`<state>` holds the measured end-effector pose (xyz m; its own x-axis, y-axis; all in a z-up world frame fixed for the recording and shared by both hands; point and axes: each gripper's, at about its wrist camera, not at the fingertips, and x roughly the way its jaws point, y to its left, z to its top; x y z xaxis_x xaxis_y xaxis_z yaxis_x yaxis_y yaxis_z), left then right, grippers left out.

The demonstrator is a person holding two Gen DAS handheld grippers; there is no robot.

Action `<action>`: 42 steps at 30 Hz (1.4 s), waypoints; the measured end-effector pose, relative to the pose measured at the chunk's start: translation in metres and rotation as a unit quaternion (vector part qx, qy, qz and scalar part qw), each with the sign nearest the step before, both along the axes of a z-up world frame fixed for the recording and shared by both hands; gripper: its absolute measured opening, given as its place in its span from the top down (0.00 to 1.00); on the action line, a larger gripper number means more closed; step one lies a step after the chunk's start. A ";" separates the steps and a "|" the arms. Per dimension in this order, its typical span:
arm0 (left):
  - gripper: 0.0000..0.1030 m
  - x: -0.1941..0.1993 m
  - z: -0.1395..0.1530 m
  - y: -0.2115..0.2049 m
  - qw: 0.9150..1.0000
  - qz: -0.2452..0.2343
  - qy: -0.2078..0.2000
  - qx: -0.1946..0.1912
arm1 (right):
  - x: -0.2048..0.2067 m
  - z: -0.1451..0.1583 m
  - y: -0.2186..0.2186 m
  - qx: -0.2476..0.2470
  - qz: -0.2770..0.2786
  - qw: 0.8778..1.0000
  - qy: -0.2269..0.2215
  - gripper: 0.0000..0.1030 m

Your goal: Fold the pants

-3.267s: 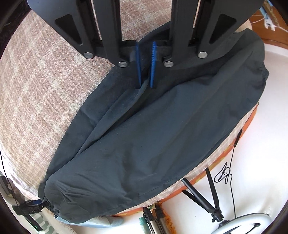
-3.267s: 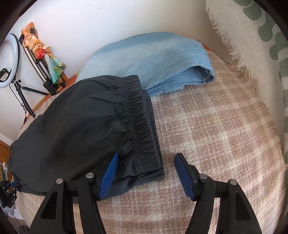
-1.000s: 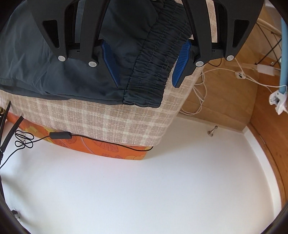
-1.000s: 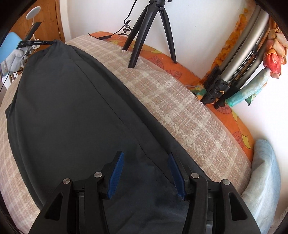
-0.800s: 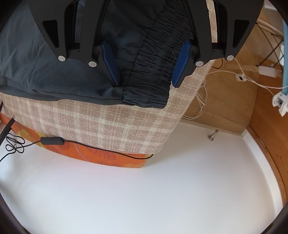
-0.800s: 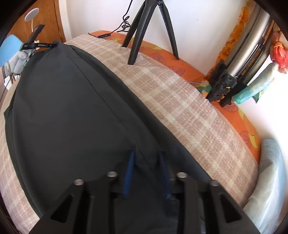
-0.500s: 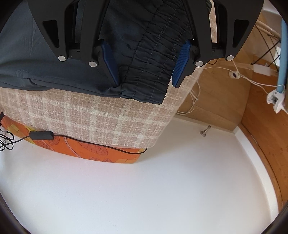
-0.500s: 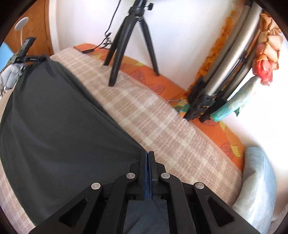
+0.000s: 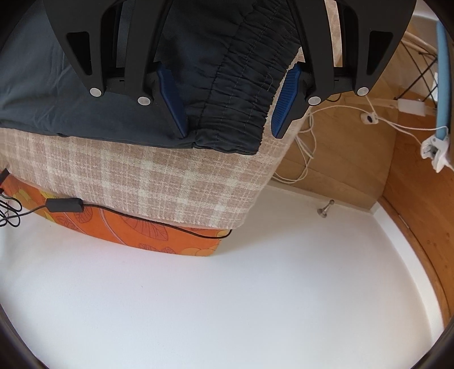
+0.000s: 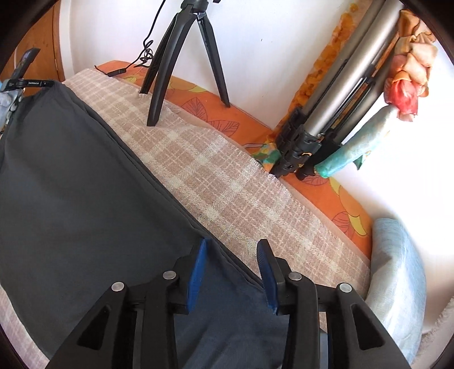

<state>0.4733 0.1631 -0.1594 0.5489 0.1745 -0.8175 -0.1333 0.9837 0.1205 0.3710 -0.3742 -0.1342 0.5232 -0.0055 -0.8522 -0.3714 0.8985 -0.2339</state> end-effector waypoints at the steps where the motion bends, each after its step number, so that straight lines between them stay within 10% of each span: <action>1: 0.40 -0.003 0.003 0.000 1.000 -0.003 0.001 0.003 | -0.005 0.005 0.000 0.000 -0.002 1.000 -0.004 0.64; 12: 0.40 -0.061 0.061 0.029 0.998 -0.037 -0.046 0.009 | -0.065 0.058 0.017 0.082 -0.003 0.996 -0.041 0.54; 23: 0.40 -0.174 0.087 -0.086 0.975 -0.205 -0.085 -0.013 | -0.158 0.084 -0.039 0.164 -0.162 0.971 -0.061 0.30; 34: 0.41 -0.239 0.079 -0.228 0.927 -0.370 -0.058 0.006 | -0.267 0.069 -0.195 0.217 -0.393 0.891 -0.072 0.30; 42: 0.41 -0.256 0.075 -0.333 0.886 -0.460 -0.051 0.020 | -0.285 0.037 -0.267 0.297 -0.460 0.834 -0.076 0.37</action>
